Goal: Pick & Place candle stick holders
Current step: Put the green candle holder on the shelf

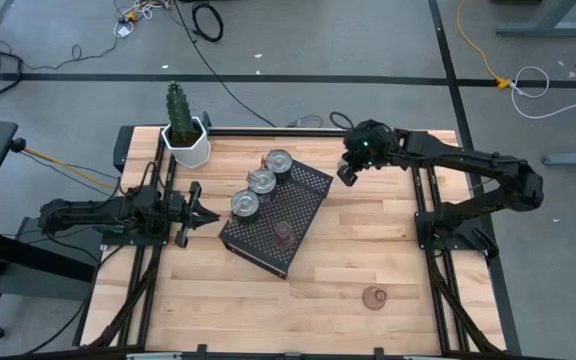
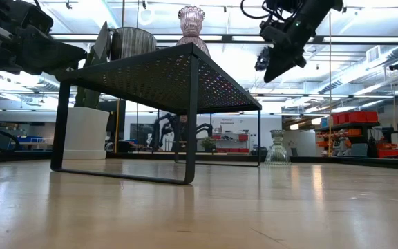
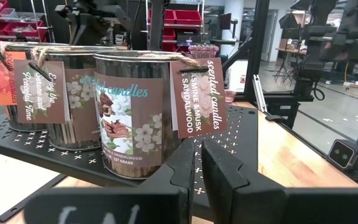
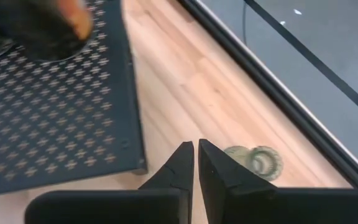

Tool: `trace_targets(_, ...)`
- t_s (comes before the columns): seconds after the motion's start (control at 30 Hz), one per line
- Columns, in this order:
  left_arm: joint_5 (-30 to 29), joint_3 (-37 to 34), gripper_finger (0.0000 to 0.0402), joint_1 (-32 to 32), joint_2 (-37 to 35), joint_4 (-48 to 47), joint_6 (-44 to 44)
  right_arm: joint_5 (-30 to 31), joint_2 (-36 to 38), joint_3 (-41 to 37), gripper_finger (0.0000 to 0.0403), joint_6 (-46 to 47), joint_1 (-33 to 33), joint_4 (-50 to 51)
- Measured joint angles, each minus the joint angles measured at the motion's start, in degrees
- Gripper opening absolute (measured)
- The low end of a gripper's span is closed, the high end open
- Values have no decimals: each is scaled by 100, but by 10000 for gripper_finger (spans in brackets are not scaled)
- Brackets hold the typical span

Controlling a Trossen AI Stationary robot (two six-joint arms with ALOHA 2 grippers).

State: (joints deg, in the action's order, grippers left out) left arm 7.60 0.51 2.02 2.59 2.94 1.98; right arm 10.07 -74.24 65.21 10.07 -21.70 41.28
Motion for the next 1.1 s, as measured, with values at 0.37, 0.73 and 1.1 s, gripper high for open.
trace_targets(0.37,-1,1,34,-1,0,0,2,695,-114,0,27,151,-579,-35)
trace_targets(0.73,0,1,34,-1,0,0,0,-57,-425,232,27,634,-871,197)
trace_targets(1.1,0,2,34,-2,0,0,0,-46,-988,944,27,423,-1141,958)
